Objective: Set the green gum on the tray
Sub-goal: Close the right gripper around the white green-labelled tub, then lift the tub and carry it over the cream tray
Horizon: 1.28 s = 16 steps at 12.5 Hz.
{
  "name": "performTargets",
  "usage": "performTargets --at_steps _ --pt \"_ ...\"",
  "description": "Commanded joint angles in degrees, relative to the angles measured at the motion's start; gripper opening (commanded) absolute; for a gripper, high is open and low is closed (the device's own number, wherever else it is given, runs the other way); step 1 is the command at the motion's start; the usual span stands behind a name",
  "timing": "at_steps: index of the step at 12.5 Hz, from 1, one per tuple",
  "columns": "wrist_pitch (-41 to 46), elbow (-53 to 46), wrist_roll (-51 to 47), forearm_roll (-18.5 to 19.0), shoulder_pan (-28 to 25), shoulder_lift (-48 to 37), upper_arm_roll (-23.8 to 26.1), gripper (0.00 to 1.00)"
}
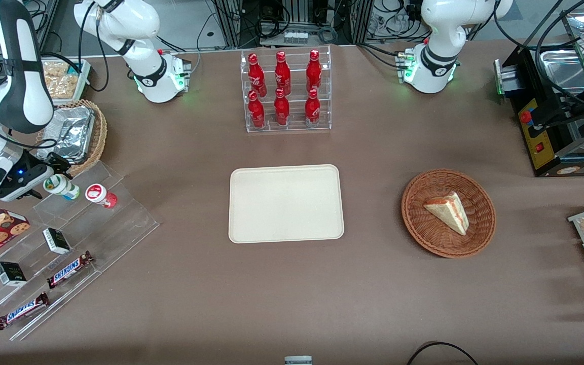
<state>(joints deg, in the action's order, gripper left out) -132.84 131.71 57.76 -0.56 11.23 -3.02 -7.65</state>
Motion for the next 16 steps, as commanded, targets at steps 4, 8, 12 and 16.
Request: performTargets --at_steps 4,8,12,16 --pt "-0.9 0.9 1.0 0.6 0.4 -0.5 0.2 0.0" --pt "5.0 -4.0 0.3 0.6 0.0 -0.6 0.3 0.0" --pt "17.8 -13.4 -0.9 -0.2 -1.6 -0.5 0.8 0.0" --pt "27.6 -21.0 -11.7 -0.2 -10.1 -0.5 0.8 0.0"
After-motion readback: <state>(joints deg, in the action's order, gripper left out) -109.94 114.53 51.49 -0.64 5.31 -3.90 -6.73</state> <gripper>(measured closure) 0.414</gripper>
